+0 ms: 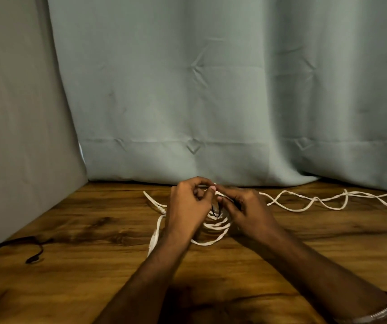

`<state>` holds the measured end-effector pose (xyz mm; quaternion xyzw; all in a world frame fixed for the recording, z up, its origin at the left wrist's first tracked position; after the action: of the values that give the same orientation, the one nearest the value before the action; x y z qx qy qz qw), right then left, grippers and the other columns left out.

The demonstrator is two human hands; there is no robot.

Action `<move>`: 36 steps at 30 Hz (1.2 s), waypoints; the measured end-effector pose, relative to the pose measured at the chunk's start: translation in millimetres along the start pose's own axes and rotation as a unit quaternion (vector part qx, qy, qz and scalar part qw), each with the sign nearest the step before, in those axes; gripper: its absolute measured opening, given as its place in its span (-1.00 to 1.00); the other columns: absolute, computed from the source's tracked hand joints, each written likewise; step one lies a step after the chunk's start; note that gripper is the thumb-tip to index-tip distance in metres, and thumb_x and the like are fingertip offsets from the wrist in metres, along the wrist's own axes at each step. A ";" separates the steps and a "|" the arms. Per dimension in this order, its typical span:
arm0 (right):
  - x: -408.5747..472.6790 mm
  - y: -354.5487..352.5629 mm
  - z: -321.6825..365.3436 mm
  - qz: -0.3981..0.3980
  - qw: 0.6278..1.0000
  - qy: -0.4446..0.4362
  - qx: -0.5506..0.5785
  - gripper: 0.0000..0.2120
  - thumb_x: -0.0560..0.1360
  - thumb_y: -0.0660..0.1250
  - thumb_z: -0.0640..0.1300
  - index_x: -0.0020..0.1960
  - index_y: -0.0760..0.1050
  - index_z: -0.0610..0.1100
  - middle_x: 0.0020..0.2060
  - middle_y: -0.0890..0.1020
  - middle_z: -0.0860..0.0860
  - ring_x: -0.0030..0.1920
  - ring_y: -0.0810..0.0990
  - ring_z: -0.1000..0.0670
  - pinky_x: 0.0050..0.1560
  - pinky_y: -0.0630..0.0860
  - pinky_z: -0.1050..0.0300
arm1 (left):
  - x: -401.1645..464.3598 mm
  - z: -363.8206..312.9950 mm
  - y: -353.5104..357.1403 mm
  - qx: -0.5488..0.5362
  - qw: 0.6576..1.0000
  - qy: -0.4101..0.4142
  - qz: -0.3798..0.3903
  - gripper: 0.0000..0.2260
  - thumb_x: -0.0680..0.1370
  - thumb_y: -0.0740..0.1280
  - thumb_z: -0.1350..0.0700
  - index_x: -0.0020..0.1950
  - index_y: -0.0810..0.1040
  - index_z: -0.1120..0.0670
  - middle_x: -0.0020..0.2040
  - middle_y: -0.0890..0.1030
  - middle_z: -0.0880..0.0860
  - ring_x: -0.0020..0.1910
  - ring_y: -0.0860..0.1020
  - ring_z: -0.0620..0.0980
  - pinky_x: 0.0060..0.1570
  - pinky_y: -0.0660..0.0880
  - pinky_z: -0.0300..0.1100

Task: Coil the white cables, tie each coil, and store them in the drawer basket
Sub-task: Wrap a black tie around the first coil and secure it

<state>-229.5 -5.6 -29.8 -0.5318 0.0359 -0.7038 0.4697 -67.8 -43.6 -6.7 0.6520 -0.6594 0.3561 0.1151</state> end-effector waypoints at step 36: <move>6.6 -4.1 -27.1 -0.114 0.966 0.157 0.172 -0.77 0.64 0.34 -0.22 0.11 0.71 0.06 -0.07 0.78 0.12 -0.03 0.75 0.11 0.10 0.68 -0.12 | -2.6 -8.1 -9.6 0.169 0.977 0.102 0.081 -0.89 0.55 0.42 -0.09 -0.05 0.57 -0.09 -0.32 0.53 -0.14 -0.29 0.51 -0.17 -0.35 0.35 -0.25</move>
<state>-253.2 -20.1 -34.6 -0.3261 -0.0732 -0.8230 0.4593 -61.0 -35.6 0.5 0.5671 -0.6249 0.5350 0.0403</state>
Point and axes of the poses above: each hand's wrist, its own x-axis towards the middle knuckle, its own y-axis out of the palm, z = x × y, the point moved 1 cm from there along x, towards the middle knuckle
